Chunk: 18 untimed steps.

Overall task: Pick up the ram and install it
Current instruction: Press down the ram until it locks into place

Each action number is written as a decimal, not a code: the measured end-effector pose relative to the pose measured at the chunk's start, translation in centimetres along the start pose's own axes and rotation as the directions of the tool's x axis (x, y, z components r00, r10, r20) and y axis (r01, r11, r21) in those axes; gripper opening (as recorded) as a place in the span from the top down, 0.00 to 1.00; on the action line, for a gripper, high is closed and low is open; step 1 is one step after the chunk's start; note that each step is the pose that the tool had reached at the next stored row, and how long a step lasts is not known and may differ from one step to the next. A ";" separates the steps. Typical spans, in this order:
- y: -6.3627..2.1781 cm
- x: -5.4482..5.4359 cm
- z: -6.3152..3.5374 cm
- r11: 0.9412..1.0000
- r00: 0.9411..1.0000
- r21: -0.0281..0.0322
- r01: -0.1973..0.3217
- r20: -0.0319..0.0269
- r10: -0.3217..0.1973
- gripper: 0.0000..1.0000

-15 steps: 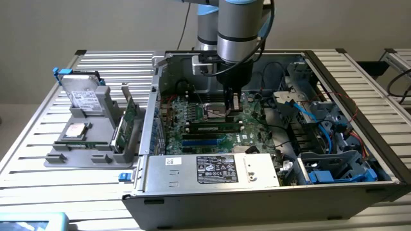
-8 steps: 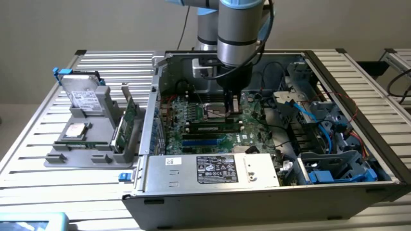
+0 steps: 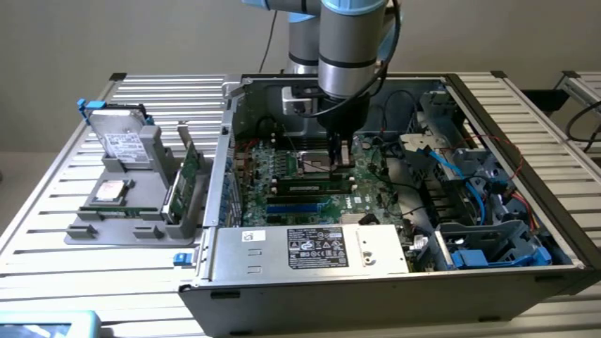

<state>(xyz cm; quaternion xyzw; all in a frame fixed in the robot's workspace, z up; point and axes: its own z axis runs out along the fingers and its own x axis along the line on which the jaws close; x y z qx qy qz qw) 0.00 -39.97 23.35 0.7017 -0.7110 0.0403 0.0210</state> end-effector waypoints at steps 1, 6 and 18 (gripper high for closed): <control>0.00 0.0 0.05 1.000 1.000 0.000 0.000 0.000 0.000 0.89; 0.01 0.0 0.26 1.000 1.000 0.000 -0.001 -0.001 0.001 0.89; 0.02 -0.1 0.63 1.000 1.000 -0.004 -0.001 -0.002 0.001 0.89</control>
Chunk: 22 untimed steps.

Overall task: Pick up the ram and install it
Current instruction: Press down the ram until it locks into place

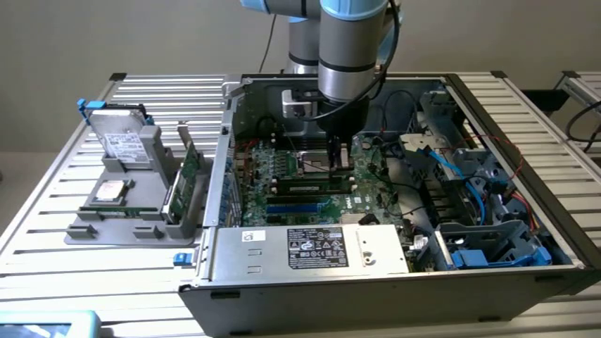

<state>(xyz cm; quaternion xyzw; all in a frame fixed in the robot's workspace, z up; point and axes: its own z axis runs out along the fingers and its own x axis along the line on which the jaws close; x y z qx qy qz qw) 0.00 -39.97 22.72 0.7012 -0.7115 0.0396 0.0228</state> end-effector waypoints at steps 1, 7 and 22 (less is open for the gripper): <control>0.00 0.0 0.02 1.000 1.000 0.000 0.000 0.000 0.000 0.89; 0.00 0.0 0.11 1.000 1.000 -0.004 0.000 0.000 0.000 0.89; -0.06 0.0 -0.28 1.000 1.000 -0.004 0.000 0.000 0.000 0.89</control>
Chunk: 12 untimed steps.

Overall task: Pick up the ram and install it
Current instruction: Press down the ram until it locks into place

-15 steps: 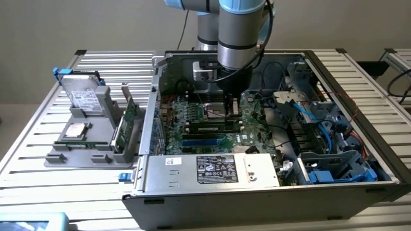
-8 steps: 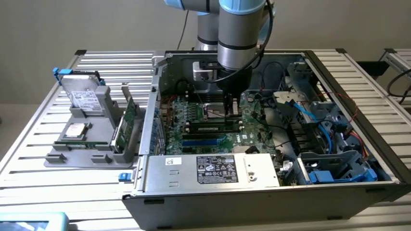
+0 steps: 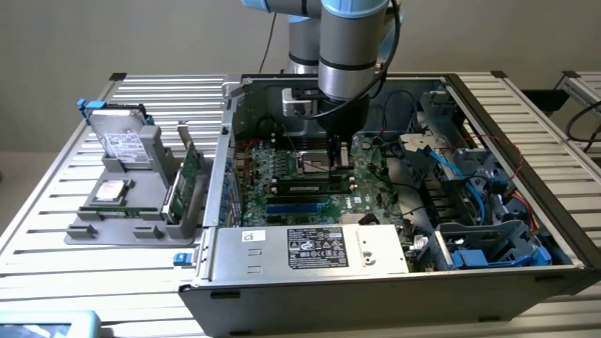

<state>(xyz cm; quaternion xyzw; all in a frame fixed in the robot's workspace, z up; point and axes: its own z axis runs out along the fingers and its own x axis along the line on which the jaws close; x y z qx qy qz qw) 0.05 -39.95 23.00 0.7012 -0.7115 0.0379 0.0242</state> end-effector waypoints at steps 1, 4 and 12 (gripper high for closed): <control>-0.06 0.0 0.00 1.000 1.000 0.000 0.000 0.000 0.000 0.89; -0.16 0.0 0.04 1.000 1.000 0.000 0.000 0.000 0.000 0.89; -0.15 -0.1 0.32 1.000 1.000 0.000 0.000 0.000 0.000 0.89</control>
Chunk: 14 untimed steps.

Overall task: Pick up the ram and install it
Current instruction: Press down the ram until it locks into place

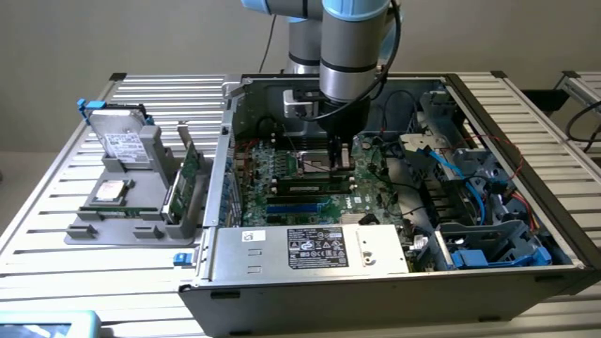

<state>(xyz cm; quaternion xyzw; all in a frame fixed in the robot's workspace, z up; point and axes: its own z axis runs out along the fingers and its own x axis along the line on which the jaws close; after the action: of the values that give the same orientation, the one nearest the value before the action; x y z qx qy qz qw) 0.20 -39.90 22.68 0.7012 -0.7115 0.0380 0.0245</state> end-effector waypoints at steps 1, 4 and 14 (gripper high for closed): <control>0.00 0.0 0.00 1.000 1.000 0.000 0.000 0.000 0.000 0.89; 0.01 0.0 -0.22 1.000 1.000 -0.001 0.000 0.001 0.000 0.89; 3.37 0.1 -1.09 1.000 1.000 -0.010 0.001 0.000 -0.001 0.89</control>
<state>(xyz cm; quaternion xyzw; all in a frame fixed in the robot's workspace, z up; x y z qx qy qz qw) -3.19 -39.89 23.71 0.7014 -0.7114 0.0343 0.0278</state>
